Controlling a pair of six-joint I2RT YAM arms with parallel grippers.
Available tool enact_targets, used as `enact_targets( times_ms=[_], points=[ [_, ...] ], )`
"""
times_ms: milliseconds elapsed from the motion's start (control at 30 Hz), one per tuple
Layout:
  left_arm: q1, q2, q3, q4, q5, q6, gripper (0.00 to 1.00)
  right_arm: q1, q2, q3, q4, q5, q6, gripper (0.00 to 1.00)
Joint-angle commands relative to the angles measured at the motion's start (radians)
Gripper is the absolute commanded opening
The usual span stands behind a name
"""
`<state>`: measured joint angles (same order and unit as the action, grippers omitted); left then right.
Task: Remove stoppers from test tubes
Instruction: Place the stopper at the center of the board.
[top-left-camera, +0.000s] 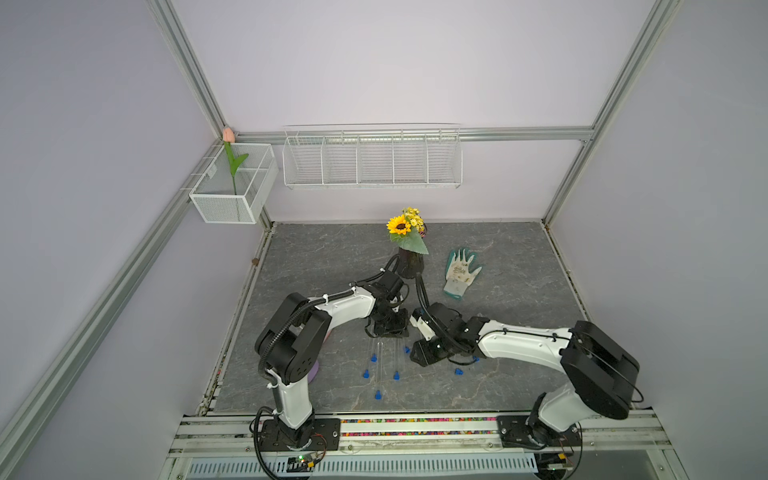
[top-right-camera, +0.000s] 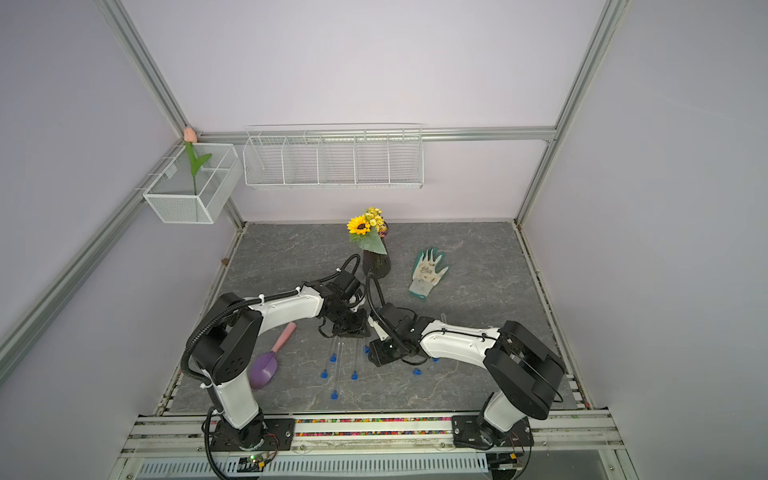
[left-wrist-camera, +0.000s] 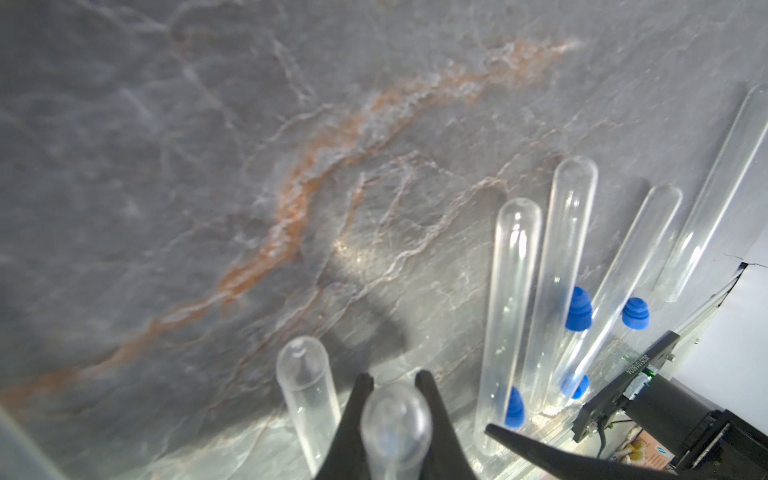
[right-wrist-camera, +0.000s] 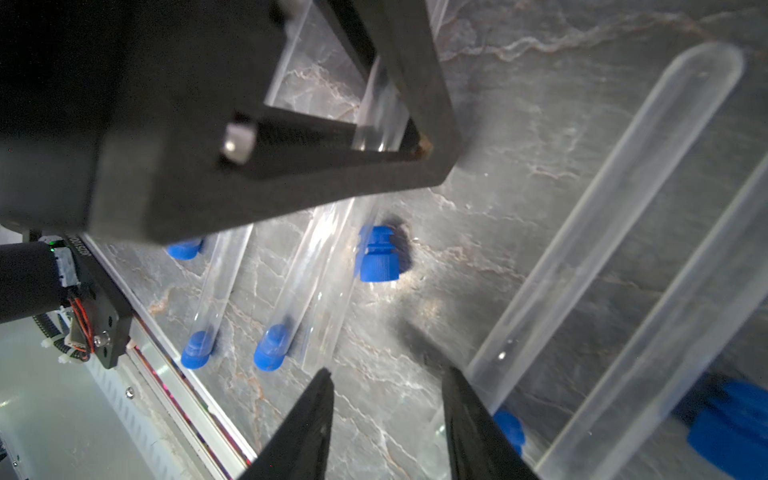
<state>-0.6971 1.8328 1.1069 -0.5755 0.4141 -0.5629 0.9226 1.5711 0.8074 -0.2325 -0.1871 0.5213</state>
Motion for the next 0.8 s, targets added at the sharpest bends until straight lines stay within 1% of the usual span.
enact_targets(
  times_ms=[0,133,333,433,567,667,767],
  points=[
    [-0.007,0.019,-0.018,-0.014,-0.065,0.035,0.00,-0.003,-0.029,-0.017,0.016,0.001,0.006,0.50],
    [-0.007,0.019,-0.017,-0.015,-0.070,0.034,0.00,-0.005,-0.036,-0.022,0.019,0.003,0.009,0.52],
    [-0.008,0.020,-0.013,-0.017,-0.069,0.029,0.08,-0.005,-0.044,-0.028,0.018,0.004,0.010,0.53],
    [-0.008,0.019,-0.013,-0.017,-0.066,0.027,0.14,-0.005,-0.046,-0.029,0.018,0.004,0.012,0.53],
    [-0.008,0.011,-0.012,-0.020,-0.071,0.022,0.25,-0.005,-0.048,-0.030,0.019,0.003,0.012,0.53],
    [-0.007,0.004,-0.012,-0.023,-0.072,0.017,0.29,-0.005,-0.051,-0.031,0.022,0.001,0.013,0.53],
    [-0.008,-0.008,-0.010,-0.024,-0.070,0.012,0.31,-0.005,-0.054,-0.032,0.025,0.000,0.013,0.53]
  ],
)
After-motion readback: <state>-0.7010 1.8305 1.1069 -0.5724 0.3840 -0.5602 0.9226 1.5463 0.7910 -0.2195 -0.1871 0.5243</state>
